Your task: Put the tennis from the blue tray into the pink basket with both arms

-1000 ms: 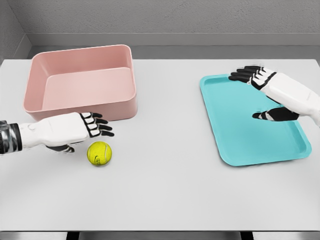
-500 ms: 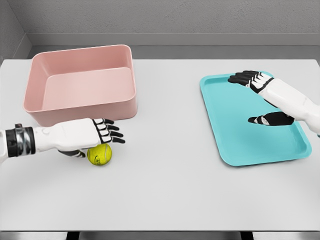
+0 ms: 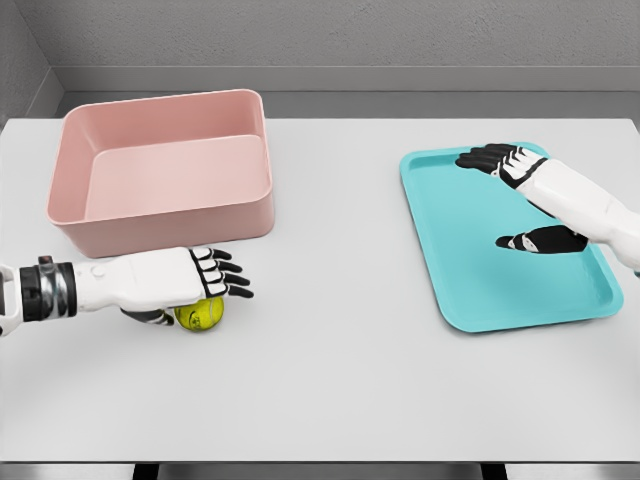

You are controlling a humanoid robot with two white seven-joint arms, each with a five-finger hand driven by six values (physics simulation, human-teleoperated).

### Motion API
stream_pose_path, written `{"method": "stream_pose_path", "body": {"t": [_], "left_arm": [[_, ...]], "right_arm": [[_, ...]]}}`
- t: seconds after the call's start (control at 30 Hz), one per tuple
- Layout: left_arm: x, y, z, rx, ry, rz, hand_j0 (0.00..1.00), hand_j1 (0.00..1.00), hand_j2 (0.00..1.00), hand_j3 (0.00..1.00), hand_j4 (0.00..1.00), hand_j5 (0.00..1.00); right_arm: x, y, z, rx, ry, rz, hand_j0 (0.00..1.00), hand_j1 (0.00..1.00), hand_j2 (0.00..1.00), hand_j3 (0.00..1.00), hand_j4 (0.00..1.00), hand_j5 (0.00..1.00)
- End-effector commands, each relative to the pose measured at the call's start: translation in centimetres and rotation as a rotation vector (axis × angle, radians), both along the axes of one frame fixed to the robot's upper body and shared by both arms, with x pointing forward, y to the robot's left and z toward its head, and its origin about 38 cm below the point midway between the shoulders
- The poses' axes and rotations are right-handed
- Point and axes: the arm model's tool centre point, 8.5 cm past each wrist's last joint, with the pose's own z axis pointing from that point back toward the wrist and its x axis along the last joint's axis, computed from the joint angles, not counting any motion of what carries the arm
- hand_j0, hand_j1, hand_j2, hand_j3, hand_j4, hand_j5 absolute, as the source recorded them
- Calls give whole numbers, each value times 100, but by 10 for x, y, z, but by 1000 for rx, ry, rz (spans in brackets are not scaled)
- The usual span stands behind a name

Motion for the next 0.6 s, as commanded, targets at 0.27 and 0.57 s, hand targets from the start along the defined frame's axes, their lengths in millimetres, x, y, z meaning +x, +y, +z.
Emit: {"method": "stream_pose_path", "body": {"t": [0.27,0.57], "left_arm": [[-2,3,-7,10,25,4,100,100,100,100,100,100],[-2,8,-12,56,51,12,73,73,73,73,73,73]], "right_arm": [[0,-1,0,8,4,-2,100,100,100,100,100,100],[0,-1,0,8,5,-3,100,100,100,100,100,100]]}}
